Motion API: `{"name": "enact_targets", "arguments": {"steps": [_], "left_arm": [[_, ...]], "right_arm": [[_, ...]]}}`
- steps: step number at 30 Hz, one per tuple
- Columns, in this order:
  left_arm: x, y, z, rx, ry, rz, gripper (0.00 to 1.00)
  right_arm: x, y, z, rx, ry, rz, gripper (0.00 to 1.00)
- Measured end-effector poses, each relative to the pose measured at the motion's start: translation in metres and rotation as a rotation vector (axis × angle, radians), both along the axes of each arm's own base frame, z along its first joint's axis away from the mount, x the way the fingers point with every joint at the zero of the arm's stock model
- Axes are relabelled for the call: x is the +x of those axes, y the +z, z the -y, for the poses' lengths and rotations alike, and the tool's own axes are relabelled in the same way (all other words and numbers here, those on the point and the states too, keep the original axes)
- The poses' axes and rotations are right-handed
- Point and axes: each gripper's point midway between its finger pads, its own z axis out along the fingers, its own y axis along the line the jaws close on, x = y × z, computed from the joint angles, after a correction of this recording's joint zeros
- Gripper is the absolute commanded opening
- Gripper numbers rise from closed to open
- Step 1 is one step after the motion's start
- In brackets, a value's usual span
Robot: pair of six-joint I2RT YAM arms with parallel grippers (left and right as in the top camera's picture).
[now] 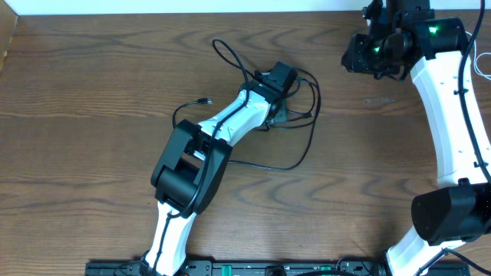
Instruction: Untangle cables
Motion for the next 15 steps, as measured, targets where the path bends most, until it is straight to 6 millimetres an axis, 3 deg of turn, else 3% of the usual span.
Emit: {"name": "enact_targets", "arguments": {"steps": [4,6,9,15], "left_arm": [[-0.020,0.009,-0.014,0.063,-0.078,-0.054,0.08],[-0.025,0.026,-0.017,0.065,-0.107,-0.041,0.07],[-0.023,0.086,-0.015,0.013,-0.137,0.066,0.08],[-0.031,0.233,-0.019,-0.152,-0.159,0.378,0.08]], "right_arm": [[0.001,0.000,0.000,0.000,0.000,0.003,0.39],[0.002,0.001,0.000,0.000,0.000,0.007,0.40],[0.003,0.001,-0.001,0.001,0.001,0.015,0.41],[0.009,0.001,-0.005,0.004,0.010,0.037,0.43]]}}
